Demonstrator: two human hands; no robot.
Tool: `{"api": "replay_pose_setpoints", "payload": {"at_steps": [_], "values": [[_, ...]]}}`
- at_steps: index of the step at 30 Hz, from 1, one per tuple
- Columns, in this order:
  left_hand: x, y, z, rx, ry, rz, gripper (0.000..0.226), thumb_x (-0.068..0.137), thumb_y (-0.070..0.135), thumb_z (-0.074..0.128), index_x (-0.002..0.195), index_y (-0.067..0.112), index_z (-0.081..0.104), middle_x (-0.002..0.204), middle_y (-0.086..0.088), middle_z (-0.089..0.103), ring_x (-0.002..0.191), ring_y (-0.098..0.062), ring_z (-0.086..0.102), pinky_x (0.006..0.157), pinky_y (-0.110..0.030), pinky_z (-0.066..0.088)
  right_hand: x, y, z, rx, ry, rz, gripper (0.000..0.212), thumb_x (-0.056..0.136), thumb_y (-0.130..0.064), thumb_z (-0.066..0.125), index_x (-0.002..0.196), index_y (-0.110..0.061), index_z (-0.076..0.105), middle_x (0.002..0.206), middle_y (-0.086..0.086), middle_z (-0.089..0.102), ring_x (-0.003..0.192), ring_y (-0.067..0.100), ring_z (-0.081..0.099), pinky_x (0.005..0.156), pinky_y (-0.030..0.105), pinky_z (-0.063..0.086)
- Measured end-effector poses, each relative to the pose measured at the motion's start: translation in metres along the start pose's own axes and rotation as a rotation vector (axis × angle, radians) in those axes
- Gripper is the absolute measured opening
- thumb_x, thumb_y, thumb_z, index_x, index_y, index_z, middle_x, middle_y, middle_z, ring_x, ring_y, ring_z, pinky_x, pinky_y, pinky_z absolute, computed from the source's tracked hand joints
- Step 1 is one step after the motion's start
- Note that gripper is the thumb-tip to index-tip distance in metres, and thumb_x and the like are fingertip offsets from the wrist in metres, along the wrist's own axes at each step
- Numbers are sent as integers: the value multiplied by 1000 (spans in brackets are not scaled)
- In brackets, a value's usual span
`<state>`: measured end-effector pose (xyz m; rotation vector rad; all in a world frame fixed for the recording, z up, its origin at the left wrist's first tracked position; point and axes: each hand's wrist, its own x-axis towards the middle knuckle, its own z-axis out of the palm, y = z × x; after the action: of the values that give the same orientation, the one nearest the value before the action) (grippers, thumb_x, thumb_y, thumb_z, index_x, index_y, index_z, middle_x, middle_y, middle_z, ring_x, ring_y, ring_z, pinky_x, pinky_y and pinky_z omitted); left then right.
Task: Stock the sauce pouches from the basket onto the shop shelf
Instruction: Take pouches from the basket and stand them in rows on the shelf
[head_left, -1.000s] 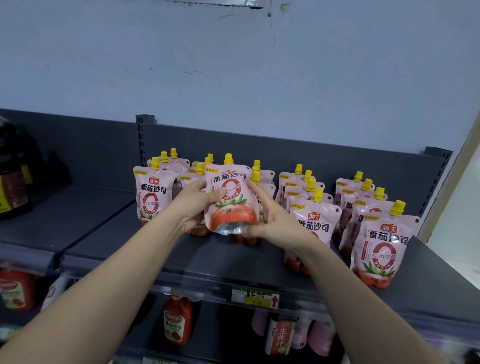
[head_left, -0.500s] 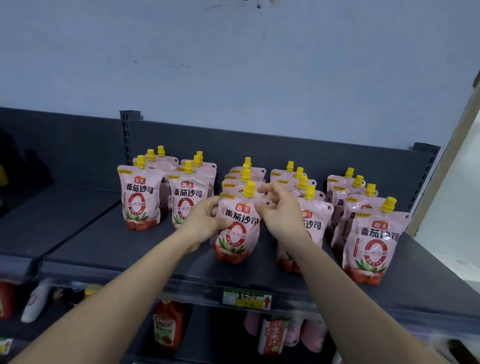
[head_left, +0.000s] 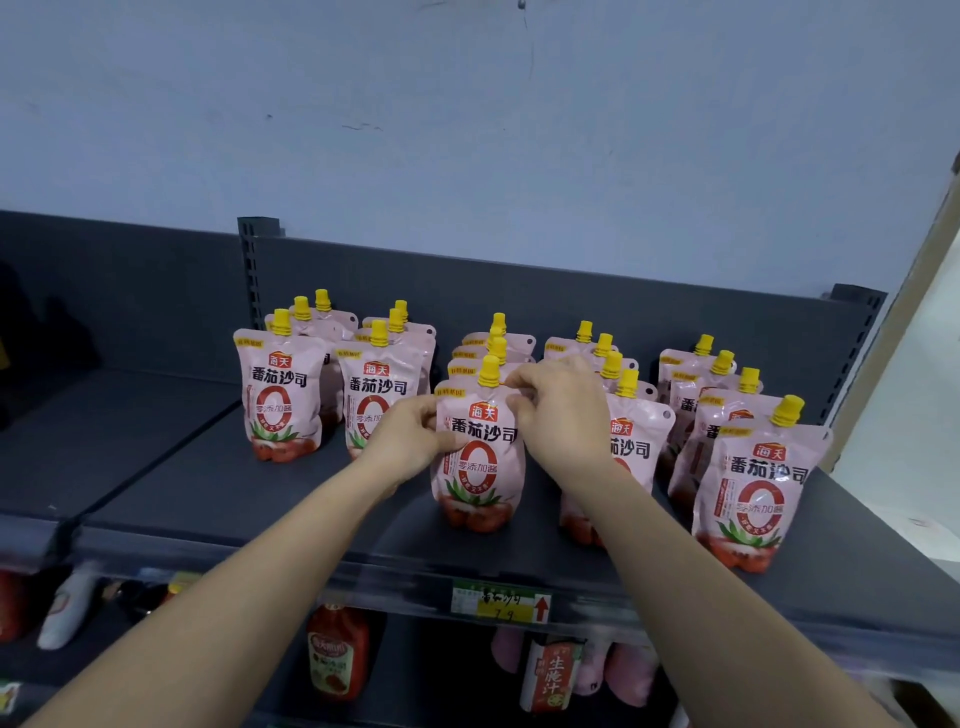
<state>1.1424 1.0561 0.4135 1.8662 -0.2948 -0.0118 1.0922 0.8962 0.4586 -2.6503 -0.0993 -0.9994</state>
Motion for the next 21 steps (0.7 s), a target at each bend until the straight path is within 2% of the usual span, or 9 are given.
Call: {"api": "replay_pose_setpoints", "payload": {"at_steps": [5, 8, 13, 15, 17, 21], "values": [[0, 2, -3, 24, -23, -1, 35, 82, 4, 70, 114, 16, 65, 104, 1, 72, 99, -16, 66, 92, -41, 54, -1, 2, 1, 9, 7, 3, 20, 90, -22, 62, 107, -22, 71, 98, -5, 71, 101, 19, 48, 81, 30, 36], [-1, -1, -7, 41, -28, 20, 31, 80, 4, 73, 105, 20, 67, 98, 2, 74, 96, -16, 68, 92, -44, 54, -4, 4, 2, -10, 12, -17, 26, 90, -23, 63, 114, -22, 69, 104, -3, 70, 106, 21, 49, 88, 33, 38], [-6, 1, -13, 138, -9, 44, 26, 78, 8, 75, 99, 18, 65, 96, -8, 73, 93, -22, 69, 90, -45, 54, -10, -2, 5, 27, 80, -75, 37, 84, -20, 67, 121, -16, 63, 119, 4, 63, 117, 27, 50, 98, 41, 40], [-11, 4, -17, 222, 23, 66, 29, 78, 12, 76, 103, 19, 63, 97, -7, 71, 89, -20, 66, 86, -40, 54, -12, -8, 6, 59, 164, -94, 41, 84, -13, 66, 125, -13, 59, 127, 10, 60, 125, 32, 49, 102, 50, 41], [-19, 8, -24, 342, 75, 93, 35, 80, 17, 75, 112, 19, 60, 103, -4, 67, 89, -19, 62, 84, -38, 53, -14, -17, 5, 54, 207, -115, 46, 87, -12, 63, 132, -12, 54, 140, 13, 51, 135, 33, 41, 110, 51, 36], [-45, 13, -46, 766, 165, 219, 48, 86, 21, 65, 132, 17, 52, 125, -1, 60, 112, -21, 57, 92, -37, 49, -21, -43, 3, 74, 195, -252, 53, 85, -15, 66, 136, -12, 51, 148, 13, 44, 141, 32, 34, 113, 48, 28]]}}
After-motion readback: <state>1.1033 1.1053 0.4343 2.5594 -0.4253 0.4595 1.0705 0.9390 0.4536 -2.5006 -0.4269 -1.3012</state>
